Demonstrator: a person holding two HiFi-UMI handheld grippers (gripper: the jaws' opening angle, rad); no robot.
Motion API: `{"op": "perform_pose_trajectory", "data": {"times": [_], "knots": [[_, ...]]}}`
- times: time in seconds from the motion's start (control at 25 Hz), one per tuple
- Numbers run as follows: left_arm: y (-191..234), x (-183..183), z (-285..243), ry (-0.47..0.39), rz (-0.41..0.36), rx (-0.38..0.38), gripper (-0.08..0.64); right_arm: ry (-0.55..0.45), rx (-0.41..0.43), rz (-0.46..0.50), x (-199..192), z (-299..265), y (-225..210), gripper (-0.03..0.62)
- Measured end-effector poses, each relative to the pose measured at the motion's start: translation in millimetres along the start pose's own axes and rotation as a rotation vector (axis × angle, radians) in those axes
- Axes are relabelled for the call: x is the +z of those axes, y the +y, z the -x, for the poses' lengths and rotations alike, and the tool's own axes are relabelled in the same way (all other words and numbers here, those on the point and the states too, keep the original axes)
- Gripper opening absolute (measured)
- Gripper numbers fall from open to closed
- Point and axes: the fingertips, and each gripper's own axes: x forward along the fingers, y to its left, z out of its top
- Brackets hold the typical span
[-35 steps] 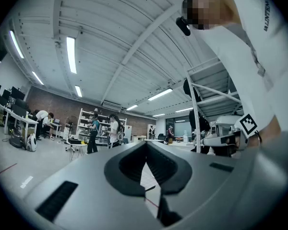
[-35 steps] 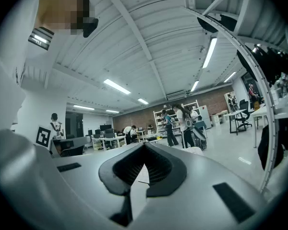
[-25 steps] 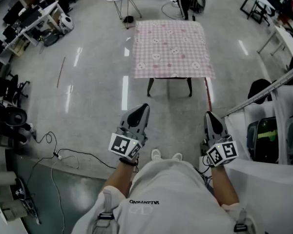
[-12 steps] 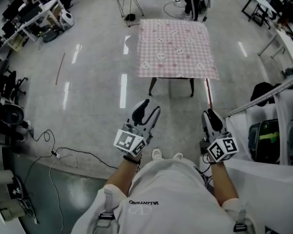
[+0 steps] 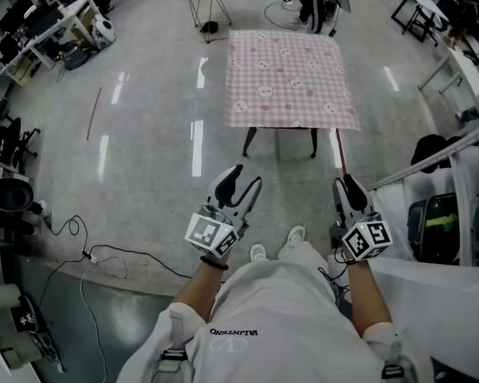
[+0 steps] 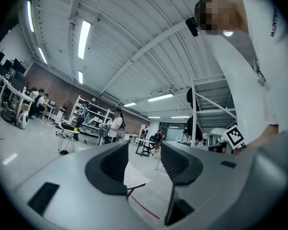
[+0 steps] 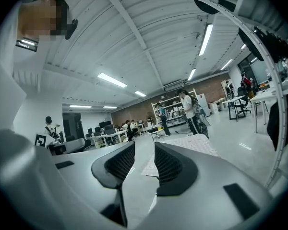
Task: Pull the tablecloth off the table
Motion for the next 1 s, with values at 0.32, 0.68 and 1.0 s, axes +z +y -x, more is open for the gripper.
{"op": "perform_pose_trajectory", "data": {"times": [0.32, 0.68, 1.0], "knots": [[11, -6, -17, 0.001, 0.027, 0.002, 0.195, 0.002, 0.012, -0.005, 3, -23, -11, 0.146], [26, -16, -56, 0.008, 0.043, 0.022, 0.193, 0.014, 0.048, -0.034, 7, -65, -40, 0.147], [32, -40, -114, 0.063, 0.069, 0.015, 0.193, 0.056, 0.111, -0.125, -3, -113, -79, 0.146]]}}
